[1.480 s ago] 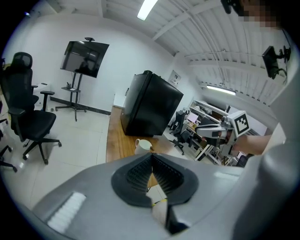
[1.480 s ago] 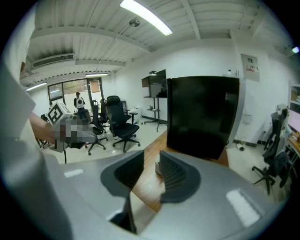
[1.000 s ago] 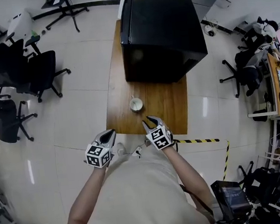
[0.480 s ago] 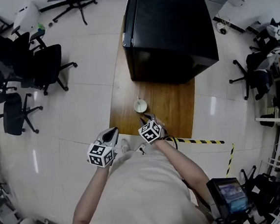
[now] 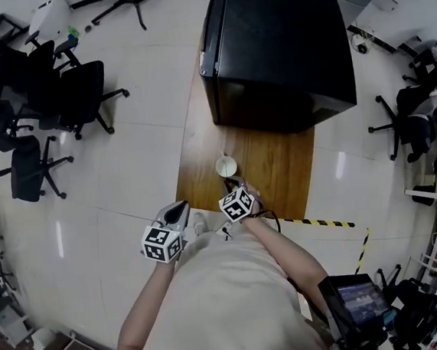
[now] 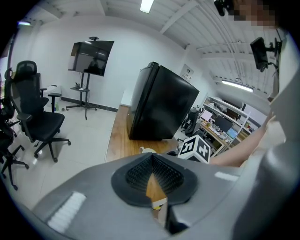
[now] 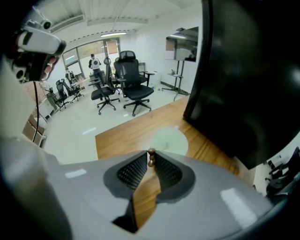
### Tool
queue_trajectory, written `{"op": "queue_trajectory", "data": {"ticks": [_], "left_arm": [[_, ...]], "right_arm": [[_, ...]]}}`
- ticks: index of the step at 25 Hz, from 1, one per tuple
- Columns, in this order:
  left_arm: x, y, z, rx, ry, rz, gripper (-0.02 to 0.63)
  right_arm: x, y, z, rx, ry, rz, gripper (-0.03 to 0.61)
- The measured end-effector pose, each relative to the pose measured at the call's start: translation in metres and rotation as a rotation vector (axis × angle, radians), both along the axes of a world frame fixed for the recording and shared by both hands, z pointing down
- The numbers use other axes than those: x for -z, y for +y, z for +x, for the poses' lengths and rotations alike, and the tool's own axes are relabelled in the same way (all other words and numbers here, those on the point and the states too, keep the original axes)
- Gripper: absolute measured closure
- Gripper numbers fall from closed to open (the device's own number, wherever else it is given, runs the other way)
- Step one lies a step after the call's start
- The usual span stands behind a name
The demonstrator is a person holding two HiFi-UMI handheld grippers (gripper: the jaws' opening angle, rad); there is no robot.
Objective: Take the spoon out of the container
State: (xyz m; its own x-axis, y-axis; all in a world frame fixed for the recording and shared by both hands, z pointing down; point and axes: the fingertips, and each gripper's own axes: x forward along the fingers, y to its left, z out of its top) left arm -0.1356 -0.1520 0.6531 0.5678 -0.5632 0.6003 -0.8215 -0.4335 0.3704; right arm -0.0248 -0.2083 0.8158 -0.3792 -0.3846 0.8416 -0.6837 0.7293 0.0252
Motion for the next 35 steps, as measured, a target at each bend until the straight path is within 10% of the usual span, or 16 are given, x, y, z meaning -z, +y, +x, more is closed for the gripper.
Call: {"op": "queue_trajectory", "data": {"ticks": [25, 35], "left_arm": [[0.001, 0.0, 0.014, -0.037, -0.015, 0.027, 0.632], [-0.003, 0.002, 0.02, -0.072, -0.028, 0.019, 0.632]], "right_arm": [[0.098, 0.015, 0.052, -0.127, -0.333, 0.053, 0.532], [0.099, -0.001, 0.123, -0.427, -0.458, 0.071, 0.532]]}}
